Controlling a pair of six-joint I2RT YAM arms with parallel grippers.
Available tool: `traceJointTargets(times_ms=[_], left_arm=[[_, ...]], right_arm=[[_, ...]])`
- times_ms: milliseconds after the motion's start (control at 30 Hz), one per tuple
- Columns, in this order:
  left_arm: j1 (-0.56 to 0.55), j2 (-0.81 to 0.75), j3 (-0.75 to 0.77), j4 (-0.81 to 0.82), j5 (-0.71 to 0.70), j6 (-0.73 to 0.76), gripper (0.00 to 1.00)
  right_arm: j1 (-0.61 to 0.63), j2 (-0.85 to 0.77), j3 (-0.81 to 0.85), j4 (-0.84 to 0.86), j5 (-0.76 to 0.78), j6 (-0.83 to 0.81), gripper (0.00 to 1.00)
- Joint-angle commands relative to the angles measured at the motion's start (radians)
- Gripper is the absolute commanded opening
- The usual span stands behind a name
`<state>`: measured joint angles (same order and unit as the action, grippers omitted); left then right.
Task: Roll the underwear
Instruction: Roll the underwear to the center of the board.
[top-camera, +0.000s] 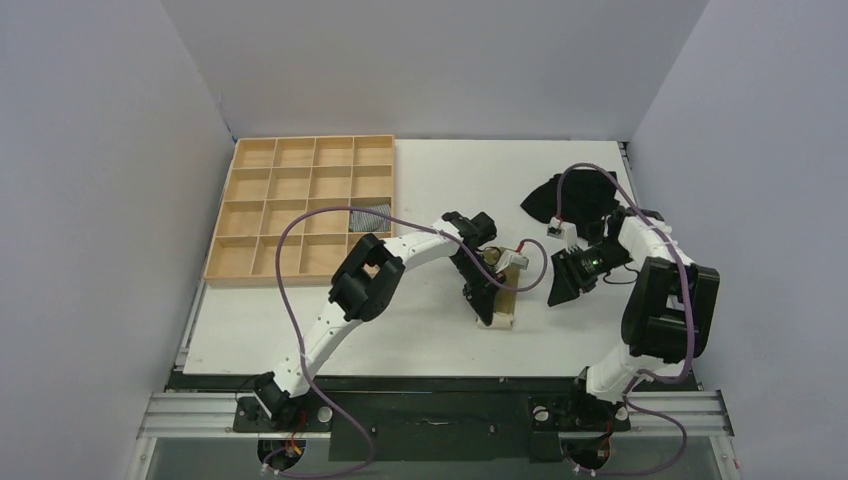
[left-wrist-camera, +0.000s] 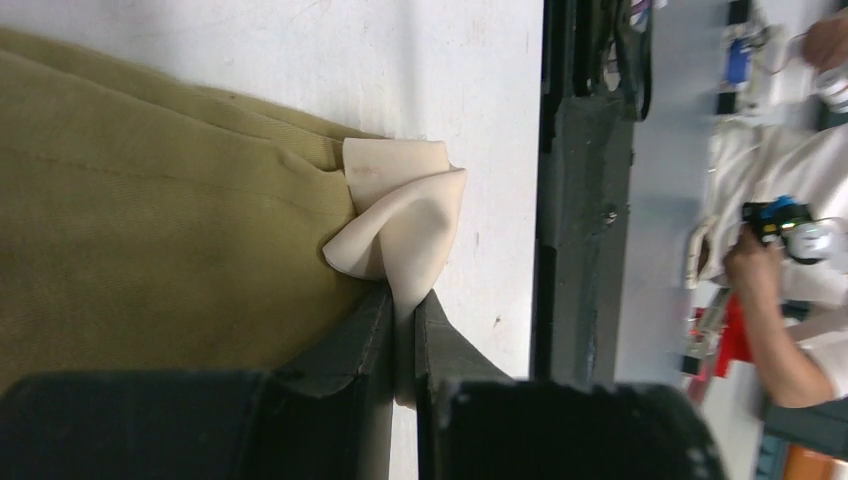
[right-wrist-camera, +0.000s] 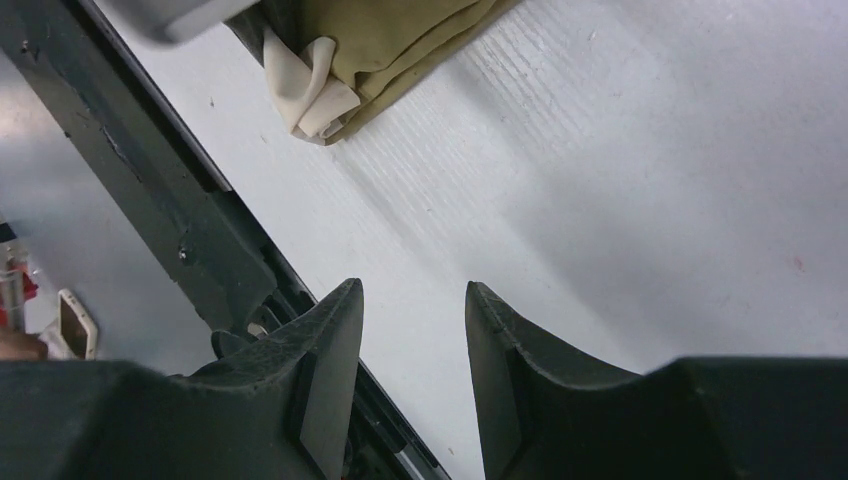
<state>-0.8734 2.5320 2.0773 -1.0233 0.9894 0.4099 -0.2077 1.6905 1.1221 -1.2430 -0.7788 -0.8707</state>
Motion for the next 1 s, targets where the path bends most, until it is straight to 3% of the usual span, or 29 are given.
traceJointTargets(times_ms=[0, 333, 633, 967], left_arm=[[0.024, 0.087, 0.046, -0.045, 0.053, -0.073, 0.0], [0.055, 0.19, 0.099, 0.05, 0.119, -0.333, 0.0], [0.063, 0.258, 0.219, -0.008, 0.099, -0.399, 0.0], [0.074, 0.264, 0.214, 0.024, 0.104, -0.476, 0.0]], right_arm=[[-0.015, -0.157, -0.076, 0.133, -0.016, 0.033, 0.38], [0.016, -0.465, -0.223, 0.246, 0.124, 0.085, 0.4], [0.408, -0.607, -0.325, 0.414, 0.417, 0.234, 0.43], [0.772, -0.511, -0.361, 0.55, 0.641, 0.265, 0.47]])
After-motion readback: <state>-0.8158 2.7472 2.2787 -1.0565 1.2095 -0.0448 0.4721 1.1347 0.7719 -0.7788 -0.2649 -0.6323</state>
